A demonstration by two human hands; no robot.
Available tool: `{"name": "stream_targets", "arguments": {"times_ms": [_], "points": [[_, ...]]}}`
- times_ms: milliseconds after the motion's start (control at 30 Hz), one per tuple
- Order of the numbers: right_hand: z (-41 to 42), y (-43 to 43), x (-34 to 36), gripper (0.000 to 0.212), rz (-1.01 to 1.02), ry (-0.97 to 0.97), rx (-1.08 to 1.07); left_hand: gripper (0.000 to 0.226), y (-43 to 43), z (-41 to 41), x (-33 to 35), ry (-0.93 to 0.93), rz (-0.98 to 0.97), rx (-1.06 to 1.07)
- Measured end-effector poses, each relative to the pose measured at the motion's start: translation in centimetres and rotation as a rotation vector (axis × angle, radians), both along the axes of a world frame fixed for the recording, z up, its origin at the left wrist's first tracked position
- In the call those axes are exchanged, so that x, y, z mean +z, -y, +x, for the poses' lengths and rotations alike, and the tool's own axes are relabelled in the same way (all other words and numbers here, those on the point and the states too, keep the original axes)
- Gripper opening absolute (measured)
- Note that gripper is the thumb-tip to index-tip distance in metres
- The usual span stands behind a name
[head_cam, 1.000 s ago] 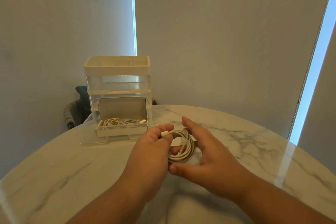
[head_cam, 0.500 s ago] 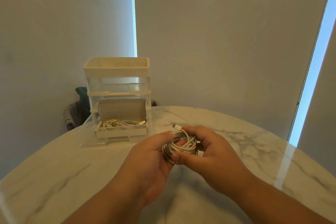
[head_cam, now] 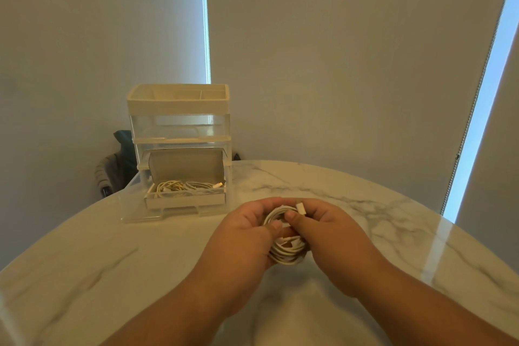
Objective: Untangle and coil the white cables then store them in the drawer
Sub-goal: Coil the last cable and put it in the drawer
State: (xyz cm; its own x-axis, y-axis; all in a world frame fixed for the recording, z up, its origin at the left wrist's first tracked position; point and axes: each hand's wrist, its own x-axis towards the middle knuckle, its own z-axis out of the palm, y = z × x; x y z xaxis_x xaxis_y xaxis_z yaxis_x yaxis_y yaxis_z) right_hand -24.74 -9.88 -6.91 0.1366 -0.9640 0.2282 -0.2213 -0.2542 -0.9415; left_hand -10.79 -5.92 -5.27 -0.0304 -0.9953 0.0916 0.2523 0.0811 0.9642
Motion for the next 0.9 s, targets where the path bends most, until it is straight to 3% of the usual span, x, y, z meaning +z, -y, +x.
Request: {"name": "stream_targets", "arguments": {"times_ms": [200,267,333,400,633,733,833,900], "points": [[0.7,-0.5,0.1,0.021,-0.049,0.006,-0.059,0.028,0.3,0.1,-0.4,0.027,-0.026,-0.005],[0.7,-0.5,0.1,0.023,-0.042,0.059,-0.088,0.027,0.5,0.6,-0.2,-0.128,0.034,-0.063],[0.9,-0.5,0.2,0.024,0.014,0.187,-0.105,0.041,0.5,1.1,0.1,-0.331,0.112,-0.228],[1.0,-0.5,0.3,0.026,0.06,0.272,-0.109,0.048,0.8,1.5,0.1,-0.386,0.13,-0.35],[1.1,-0.2,0.3,0.026,0.146,0.35,-0.098,0.035,1.2,2.1,-0.9,-0.145,0.081,-0.424],[1.2,-0.1,0.0,0.027,0.147,0.341,-0.053,0.043,1.0,2.1,-0.8,-0.068,0.061,-0.437],[1.4,-0.3,-0.3,0.026,0.132,0.301,-0.031,0.035,0.7,1.0,-0.9,0.097,0.01,-0.233],[1.7,-0.4,-0.4,0.026,0.129,0.318,-0.006,0.036,0.8,0.0,-1.3,0.042,-0.027,-0.04]]}}
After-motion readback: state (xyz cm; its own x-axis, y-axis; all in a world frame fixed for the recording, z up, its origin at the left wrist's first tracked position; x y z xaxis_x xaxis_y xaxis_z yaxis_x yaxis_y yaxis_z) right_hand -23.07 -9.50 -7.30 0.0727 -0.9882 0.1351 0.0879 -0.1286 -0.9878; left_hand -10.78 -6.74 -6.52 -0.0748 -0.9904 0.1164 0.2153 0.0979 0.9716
